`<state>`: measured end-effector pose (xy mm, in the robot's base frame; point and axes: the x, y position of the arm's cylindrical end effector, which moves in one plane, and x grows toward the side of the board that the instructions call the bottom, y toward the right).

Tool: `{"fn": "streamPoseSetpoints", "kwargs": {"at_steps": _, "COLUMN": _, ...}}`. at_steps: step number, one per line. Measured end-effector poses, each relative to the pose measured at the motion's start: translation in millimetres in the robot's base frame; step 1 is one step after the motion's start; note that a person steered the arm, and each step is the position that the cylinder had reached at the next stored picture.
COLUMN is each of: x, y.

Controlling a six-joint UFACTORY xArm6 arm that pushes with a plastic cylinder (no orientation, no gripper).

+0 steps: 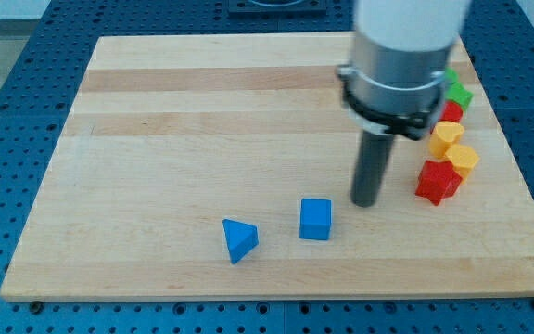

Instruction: Move blue cube into blue triangle

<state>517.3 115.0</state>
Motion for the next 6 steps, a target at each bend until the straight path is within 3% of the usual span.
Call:
{"fn": "streamPoseSetpoints", "kwargs": {"at_steps": 1, "x": 29.1, "y": 15.2}}
{"fn": "streamPoseSetpoints", "kwargs": {"at_steps": 2, "x": 36.7, "y": -9.0}}
{"fn": "streamPoseSetpoints", "kwargs": {"at_steps": 4, "x": 11.1, "y": -103.5}}
{"fn": "streamPoseSetpoints", "kwargs": {"at_steps": 5, "x": 10.3, "y": -120.6}}
{"fn": "streamPoseSetpoints", "kwargs": {"at_steps": 6, "x": 4.0, "y": -100.5}}
